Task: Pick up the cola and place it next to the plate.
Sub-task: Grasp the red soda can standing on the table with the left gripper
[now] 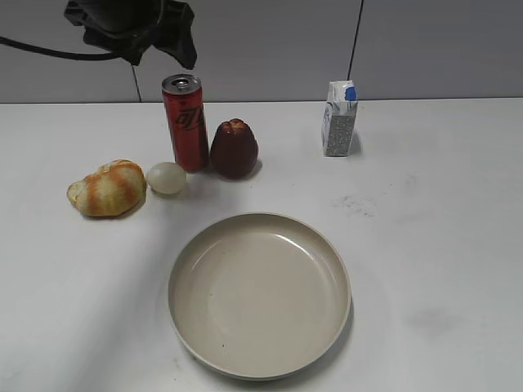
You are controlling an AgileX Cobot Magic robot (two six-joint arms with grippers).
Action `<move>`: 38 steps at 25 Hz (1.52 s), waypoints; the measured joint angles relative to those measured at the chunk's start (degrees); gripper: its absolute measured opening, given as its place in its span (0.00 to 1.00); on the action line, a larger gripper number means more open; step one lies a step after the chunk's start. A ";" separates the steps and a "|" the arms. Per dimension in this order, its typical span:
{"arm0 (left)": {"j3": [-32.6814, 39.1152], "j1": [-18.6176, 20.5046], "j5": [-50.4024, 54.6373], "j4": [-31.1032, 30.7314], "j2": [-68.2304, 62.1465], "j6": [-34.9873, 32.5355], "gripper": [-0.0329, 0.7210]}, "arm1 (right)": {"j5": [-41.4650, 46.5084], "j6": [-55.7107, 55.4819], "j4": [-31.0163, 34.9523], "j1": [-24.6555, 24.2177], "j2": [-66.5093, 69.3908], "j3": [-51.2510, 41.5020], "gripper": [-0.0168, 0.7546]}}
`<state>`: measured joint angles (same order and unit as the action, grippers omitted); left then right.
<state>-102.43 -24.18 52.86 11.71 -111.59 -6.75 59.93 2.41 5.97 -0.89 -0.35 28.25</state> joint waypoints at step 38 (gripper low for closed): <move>-3.49 0.00 -11.78 -3.12 -14.24 0.00 0.75 | 0.00 0.00 0.00 0.00 0.00 0.00 0.71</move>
<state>-105.92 -24.18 41.09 8.58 -125.83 -6.75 59.93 2.41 5.97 -0.89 -0.35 28.25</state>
